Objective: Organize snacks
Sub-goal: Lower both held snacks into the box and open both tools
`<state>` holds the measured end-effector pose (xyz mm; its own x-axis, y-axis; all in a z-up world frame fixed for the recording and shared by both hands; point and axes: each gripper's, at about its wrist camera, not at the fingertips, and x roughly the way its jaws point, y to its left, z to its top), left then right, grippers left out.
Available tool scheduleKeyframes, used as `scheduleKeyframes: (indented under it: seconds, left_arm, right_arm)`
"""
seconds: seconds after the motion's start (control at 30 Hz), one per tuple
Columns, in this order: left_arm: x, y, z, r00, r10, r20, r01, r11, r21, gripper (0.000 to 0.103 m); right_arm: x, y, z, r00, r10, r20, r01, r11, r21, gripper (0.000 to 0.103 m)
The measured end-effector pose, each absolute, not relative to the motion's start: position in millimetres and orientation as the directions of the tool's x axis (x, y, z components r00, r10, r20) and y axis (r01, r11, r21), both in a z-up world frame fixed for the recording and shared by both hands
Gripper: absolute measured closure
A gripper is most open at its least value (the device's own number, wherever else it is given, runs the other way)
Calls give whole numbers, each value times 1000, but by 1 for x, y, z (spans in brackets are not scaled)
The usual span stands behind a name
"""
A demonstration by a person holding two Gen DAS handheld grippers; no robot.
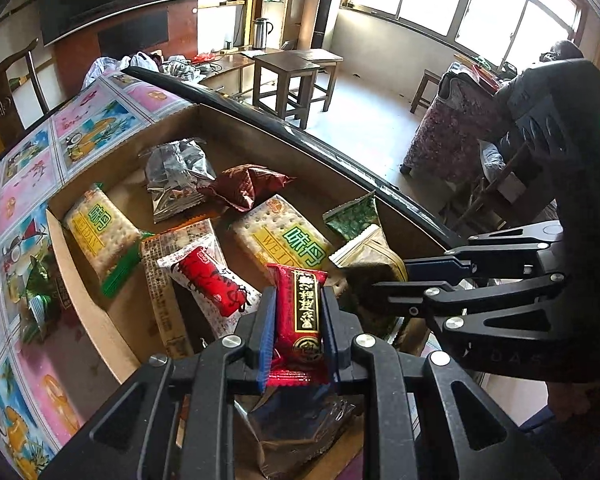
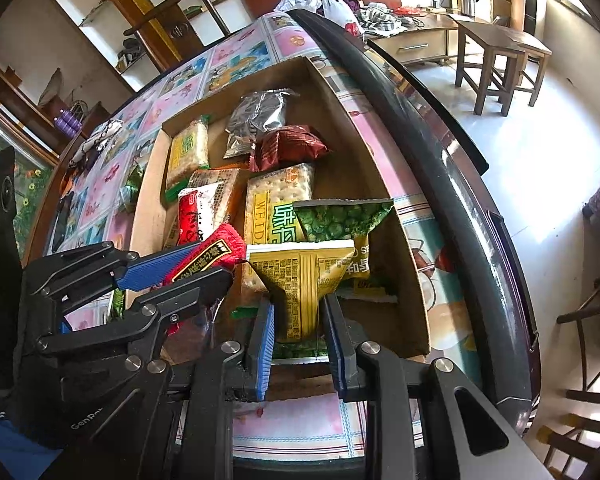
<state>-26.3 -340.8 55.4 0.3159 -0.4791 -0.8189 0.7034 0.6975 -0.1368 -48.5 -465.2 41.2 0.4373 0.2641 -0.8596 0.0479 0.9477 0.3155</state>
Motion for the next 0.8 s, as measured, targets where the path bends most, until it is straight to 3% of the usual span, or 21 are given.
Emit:
scheduleKeyframes:
  seconds: [0.23,0.8]
  left_arm:
    - [-27,-333,65,329,-502,-800,704,695,-147,60]
    - [-24,-260,97,426,-505,-751,612,772,-172,53]
  right_arm:
    - [-54,-462,49,459,229,-858,60,956,287,76]
    - [-62,-430,77,529,225,-818,42,956,290,73]
